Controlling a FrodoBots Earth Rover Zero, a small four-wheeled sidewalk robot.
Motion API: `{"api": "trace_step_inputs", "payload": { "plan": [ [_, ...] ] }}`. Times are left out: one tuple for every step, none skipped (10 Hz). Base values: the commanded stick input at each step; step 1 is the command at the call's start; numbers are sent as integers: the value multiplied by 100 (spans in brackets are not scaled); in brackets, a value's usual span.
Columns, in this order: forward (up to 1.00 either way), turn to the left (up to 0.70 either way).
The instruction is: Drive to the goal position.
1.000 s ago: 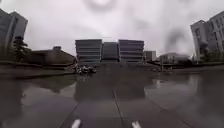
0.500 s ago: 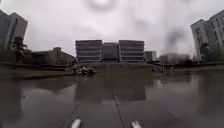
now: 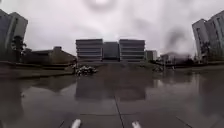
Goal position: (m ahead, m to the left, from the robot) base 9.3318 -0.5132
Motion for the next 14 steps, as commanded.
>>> {"api": "trace_step_inputs", "payload": {
  "plan": [
    [70, 0],
    [70, 0],
    [70, 0],
    [70, 0],
    [70, -19],
    [70, -33],
    [70, -34],
    [70, -27],
    [70, 0],
    [70, 0],
    [70, 0],
    [70, 0],
    [70, 0],
    [70, 0]
  ]
}}
